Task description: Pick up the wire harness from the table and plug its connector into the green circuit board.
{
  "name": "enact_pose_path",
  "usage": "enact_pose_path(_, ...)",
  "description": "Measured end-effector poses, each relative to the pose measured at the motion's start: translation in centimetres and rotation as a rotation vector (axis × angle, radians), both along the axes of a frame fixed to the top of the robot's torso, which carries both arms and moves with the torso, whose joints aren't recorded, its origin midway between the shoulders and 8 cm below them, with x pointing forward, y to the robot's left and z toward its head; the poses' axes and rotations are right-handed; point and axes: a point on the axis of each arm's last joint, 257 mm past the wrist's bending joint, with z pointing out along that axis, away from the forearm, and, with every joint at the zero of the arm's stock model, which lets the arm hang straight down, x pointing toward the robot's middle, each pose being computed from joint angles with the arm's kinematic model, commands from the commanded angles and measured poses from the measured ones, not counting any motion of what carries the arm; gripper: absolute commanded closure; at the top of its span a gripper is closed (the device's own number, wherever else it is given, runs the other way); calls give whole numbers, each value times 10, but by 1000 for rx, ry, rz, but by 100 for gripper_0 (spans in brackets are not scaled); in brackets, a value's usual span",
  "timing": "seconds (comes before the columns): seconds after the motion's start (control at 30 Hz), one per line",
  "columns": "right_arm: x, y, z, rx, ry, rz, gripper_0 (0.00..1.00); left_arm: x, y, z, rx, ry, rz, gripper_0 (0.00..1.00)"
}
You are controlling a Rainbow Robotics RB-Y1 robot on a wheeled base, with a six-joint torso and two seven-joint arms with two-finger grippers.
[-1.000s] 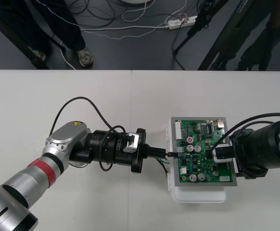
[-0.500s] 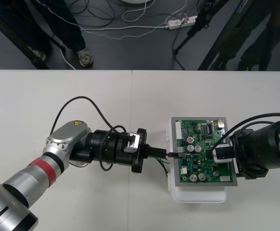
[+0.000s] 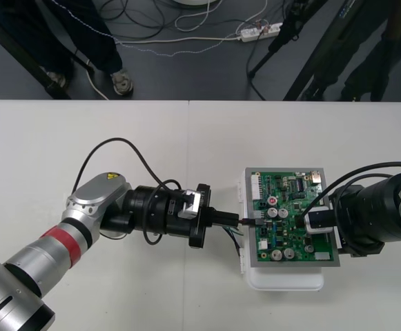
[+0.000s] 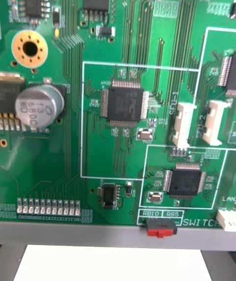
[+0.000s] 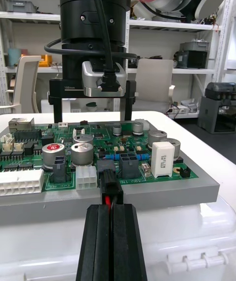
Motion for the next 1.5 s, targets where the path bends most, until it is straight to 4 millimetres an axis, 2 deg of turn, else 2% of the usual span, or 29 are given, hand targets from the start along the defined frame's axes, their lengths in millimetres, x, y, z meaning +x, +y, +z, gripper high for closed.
enact_pose_path(1.43,0,0,0,0,1,0,0,1,-10,-1,15,-25,4,99)
enact_pose_path(1.47,0,0,0,0,1,0,0,1,-10,-1,15,-25,4,93)
enact_pose_path(1.5,0,0,0,0,1,0,0,1,-10,-1,15,-25,4,68)
